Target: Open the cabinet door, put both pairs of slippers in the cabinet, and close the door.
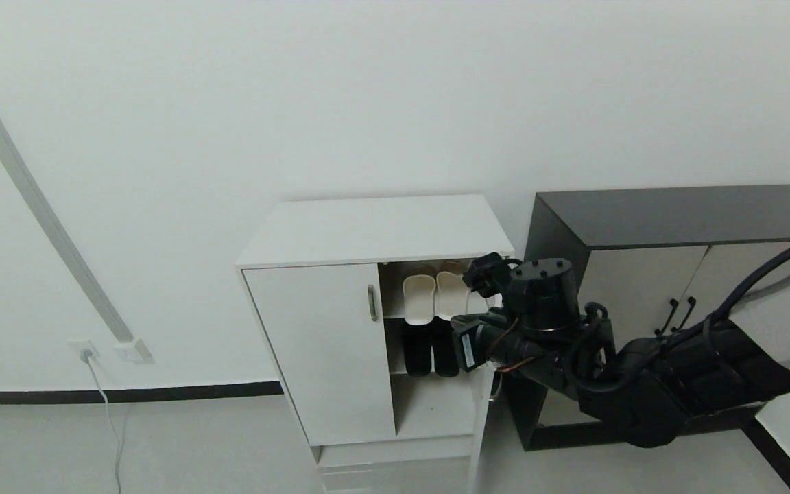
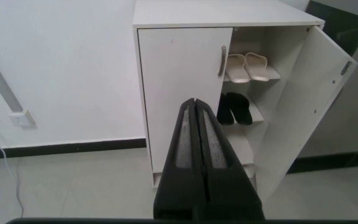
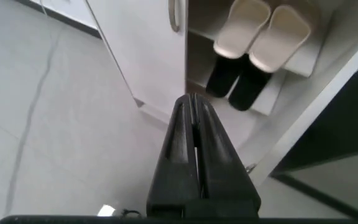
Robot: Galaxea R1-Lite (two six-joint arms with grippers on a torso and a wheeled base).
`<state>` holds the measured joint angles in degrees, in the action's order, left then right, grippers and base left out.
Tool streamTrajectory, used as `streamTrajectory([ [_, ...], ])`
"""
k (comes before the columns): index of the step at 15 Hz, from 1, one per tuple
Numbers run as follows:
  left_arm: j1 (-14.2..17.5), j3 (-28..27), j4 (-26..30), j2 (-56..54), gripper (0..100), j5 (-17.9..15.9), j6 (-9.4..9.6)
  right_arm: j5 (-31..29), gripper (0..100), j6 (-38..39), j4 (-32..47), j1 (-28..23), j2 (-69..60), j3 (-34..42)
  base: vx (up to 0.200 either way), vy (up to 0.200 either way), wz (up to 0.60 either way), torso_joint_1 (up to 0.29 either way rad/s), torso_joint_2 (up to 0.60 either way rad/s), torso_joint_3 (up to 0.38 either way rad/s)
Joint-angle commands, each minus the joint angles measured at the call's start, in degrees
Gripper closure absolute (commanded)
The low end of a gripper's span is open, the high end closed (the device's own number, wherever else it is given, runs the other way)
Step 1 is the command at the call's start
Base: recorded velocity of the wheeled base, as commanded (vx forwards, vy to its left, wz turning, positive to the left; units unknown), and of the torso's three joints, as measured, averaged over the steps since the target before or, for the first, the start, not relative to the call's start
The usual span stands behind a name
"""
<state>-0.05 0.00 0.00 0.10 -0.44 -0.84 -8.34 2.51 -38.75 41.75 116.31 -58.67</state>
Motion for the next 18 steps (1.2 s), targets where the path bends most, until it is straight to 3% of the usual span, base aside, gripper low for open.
streamTrajectory([
  [1,0.0,0.0,0.0,0.0,100,0.0,-0.04,-1.3,100,-1.7,0.3,-1.9,-1.9,1.8,0.0,0.0,0.0,0.0,0.0,0.0],
  [10,0.0,0.0,0.0,0.0,100,0.0,-0.04,-0.9,100,-2.1,3.4,-9.3,-5.3,12.1,0.0,0.0,0.0,0.0,0.0,0.0],
  [18,0.0,0.0,0.0,0.0,100,0.0,-0.13,1.4,100,-1.9,-1.4,-10.6,4.0,8.2,0.0,0.0,0.0,0.0,0.0,0.0],
])
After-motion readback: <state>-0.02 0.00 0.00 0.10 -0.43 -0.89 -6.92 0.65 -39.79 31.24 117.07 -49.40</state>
